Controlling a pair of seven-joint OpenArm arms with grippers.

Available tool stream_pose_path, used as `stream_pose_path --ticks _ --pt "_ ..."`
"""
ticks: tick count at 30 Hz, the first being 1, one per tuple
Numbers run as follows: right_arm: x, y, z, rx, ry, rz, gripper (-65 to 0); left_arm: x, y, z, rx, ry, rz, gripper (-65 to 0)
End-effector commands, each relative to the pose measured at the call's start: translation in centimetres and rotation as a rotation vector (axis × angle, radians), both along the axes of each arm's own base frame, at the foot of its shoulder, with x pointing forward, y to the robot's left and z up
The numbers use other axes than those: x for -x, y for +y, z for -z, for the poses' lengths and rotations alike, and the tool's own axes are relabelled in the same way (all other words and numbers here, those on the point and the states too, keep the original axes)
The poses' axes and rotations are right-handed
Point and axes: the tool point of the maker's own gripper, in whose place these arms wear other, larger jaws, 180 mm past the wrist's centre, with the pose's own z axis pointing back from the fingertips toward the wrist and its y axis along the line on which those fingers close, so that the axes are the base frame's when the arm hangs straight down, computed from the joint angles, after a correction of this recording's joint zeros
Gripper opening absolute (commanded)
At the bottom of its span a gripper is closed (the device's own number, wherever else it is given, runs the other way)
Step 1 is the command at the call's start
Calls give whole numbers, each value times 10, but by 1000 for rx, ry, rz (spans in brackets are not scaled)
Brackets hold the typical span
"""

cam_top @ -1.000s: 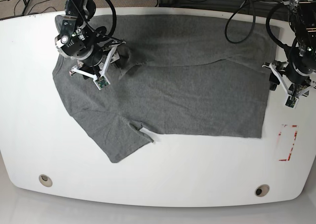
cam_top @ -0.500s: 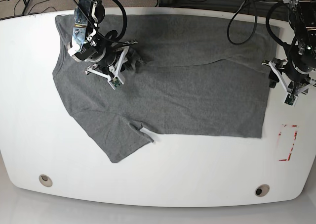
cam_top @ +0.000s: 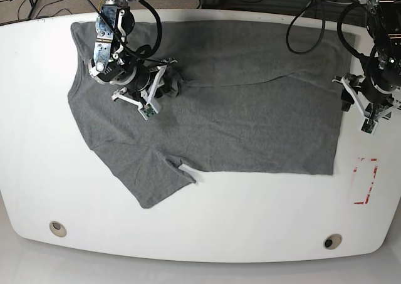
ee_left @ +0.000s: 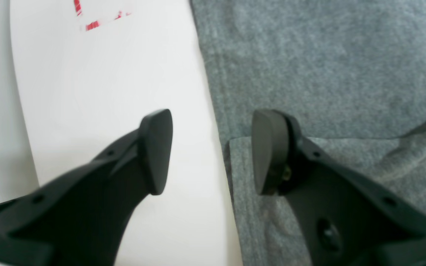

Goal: Fold the T-shirt properly
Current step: 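Move both grippers to the opposite T-shirt edge corners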

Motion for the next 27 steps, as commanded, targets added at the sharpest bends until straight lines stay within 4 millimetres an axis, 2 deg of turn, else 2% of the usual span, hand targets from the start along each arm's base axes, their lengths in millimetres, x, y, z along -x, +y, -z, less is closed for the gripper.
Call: stream_pose_path --ticks 1,3,8,12,14,17,21,23,27 --pt "-20 -11 -34 42 -107 -5 -541 -7 2 -12 -10 -40 5 -329" --pt "-26 -19 -49 88 -137 -9 -541 -7 1 -12 -5 -43 5 -329" --pt "-40 -34 -70 150 -188 -9 -541 -10 -4 -12 16 -55 0 -328" --pt "-54 -56 -72 170 -194 35 -518 -23 -8 -22 34 -98 -1 -325" --pt "-62 -68 -71 168 -186 70 -472 -29 -13 -21 63 -111 -12 -324" --pt "-75 -96 -68 173 -168 134 -358 -40 -16 -24 95 -134 -26 -310" --pt "-93 -117 -67 152 -185 177 -214 -54 -12 -26 119 -148 -45 -233" --pt "-99 -128 -65 146 -188 191 -163 -61 -10 -26 133 -149 -54 -200" --pt "-113 -142 -54 109 -185 215 -117 -77 -13 -27 153 -152 -49 -172"
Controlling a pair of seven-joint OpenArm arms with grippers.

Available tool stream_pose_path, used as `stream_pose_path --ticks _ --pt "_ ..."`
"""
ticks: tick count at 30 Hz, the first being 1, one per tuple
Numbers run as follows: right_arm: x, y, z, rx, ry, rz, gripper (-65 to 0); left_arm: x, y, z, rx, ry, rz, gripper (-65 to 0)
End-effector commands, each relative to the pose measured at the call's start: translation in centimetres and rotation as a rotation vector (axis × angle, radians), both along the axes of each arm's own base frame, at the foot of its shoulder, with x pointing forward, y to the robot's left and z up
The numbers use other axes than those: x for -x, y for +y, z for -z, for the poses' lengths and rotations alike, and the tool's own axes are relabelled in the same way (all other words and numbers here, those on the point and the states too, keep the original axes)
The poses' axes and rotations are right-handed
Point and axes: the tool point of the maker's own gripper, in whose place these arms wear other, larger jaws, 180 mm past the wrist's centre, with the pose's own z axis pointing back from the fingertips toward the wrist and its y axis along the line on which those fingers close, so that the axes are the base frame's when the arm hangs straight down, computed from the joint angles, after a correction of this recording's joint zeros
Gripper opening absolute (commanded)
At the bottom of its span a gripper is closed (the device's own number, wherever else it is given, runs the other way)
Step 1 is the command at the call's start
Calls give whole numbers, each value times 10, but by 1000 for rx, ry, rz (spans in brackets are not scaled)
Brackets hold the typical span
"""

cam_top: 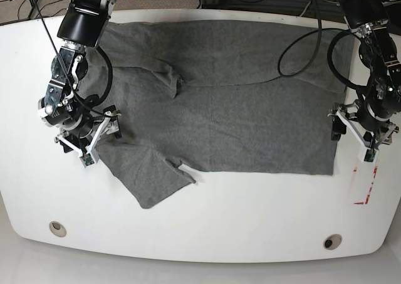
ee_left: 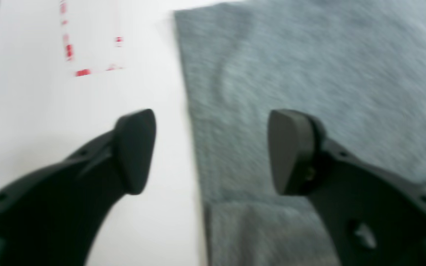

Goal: Fold the T-shirt properly
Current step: 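Move both grippers to the opposite T-shirt edge corners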

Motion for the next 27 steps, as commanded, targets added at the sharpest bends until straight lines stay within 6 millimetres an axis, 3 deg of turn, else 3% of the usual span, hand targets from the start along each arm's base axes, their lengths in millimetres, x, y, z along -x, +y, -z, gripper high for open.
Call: stream_pose_path --ticks 1,10,17,27 --pt "-20 -12 -8 -33 -51 18 -117 -17 -1 -16 5 -51 17 -172" --pt "-41 -34 26 -166 -24 89 -117 -37 3 -22 32 -66 1 -172" --pt "-53 -46 32 -225 -45 134 -117 -39 3 -23 32 -69 0 -172" --pt "-69 -60 16 -235 -92 156 -117 -29 3 -11 31 -37 -1 -172"
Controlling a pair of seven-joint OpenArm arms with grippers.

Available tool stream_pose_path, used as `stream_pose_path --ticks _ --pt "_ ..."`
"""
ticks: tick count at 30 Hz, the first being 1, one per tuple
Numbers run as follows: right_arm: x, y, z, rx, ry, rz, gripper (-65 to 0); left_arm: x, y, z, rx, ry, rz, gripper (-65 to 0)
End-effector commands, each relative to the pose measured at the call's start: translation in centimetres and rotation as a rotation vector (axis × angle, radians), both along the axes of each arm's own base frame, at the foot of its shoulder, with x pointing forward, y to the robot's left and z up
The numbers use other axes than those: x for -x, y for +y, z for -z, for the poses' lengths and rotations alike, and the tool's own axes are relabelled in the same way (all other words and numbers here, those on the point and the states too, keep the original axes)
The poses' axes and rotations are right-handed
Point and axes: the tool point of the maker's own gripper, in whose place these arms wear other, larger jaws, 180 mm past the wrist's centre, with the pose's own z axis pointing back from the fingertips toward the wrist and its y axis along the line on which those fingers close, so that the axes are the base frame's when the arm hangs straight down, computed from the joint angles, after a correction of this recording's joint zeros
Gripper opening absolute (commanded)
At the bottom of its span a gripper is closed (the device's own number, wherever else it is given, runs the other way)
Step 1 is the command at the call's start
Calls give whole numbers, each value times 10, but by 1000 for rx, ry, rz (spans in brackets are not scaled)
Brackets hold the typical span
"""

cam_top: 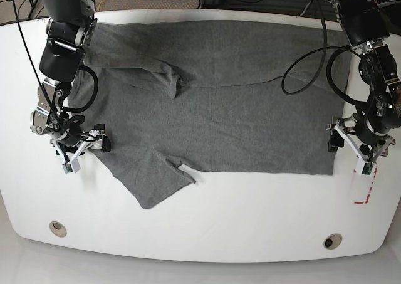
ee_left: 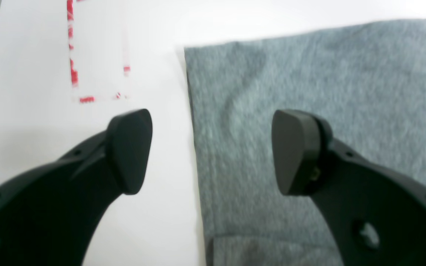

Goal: Fold the T-shirt properly
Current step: 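Move both grippers to the opposite T-shirt edge corners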

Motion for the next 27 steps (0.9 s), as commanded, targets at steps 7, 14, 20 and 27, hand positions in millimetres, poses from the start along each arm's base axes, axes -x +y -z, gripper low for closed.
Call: stream_pose_path --ticks 7,14,20,27 --pt "-18 -18 -19 -20 -86 42 -117 -2 4 -10 -10 -34 2 -172" --pt "-13 -15 -8 -41 -73 50 -119 -3 4 -11 -10 -38 1 -172" --pt "-4 0 6 -67 -47 39 -162 -4 5 -13 -9 -43 -1 -172" --pt "-4 13 11 -87 -41 29 -341 -12 6 -21 -9 -66 -7 -172"
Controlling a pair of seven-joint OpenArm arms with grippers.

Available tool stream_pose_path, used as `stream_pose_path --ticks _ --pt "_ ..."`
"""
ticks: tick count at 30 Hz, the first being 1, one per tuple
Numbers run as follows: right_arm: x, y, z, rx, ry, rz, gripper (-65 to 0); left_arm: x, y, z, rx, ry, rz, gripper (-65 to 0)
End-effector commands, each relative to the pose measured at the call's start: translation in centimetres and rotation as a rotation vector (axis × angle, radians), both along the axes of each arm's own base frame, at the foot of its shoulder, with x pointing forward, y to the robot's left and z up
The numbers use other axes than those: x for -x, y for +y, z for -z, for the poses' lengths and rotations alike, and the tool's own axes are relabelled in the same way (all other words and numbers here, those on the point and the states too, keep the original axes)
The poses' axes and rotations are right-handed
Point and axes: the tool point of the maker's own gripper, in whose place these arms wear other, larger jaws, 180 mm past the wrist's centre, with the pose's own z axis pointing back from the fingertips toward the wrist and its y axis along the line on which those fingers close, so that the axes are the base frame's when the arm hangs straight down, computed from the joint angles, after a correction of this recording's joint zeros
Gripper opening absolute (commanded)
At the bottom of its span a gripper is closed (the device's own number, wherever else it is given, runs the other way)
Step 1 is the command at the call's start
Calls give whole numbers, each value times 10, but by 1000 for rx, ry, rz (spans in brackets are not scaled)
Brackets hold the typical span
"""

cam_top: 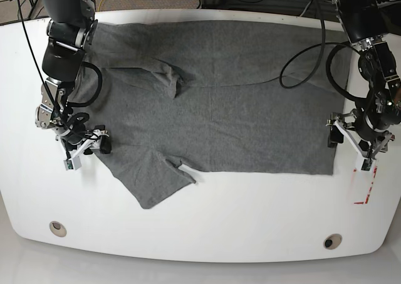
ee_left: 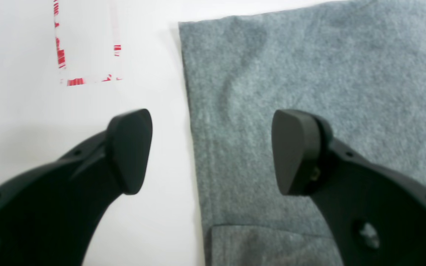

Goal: Fold the T-shirt properly
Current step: 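Move both grippers to the opposite T-shirt edge corners, then pinch the T-shirt edge corners with both grippers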

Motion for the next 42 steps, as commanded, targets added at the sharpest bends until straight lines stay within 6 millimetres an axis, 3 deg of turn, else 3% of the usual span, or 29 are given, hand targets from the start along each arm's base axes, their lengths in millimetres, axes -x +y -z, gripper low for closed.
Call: stream_pose_path --ticks 1,5,10,19,26,36,42 --pt "-5 2 -5 4 -3 -9 -363 -14 5 -21 -5 -67 -4 -172" --pt "-5 6 -4 -3 -3 -12 -460 -15 12 -5 21 -20 -28 -172" --pt "-5 7 -3 -2 -2 -13 -648 -32 20 1 75 -17 -61 -172" --pt "-5 8 -3 -3 0 -15 -650 -65 47 29 211 -26 -157 -168" --pt "-5 9 -3 -6 0 -16 -650 -88 54 52 260 9 -205 -168" --pt "-1 11 1 -12 7 -15 -650 -98 48 72 265 20 -205 -167" --pt "0 10 2 -14 8 -12 -650 -99 29 85 303 47 -197 -168"
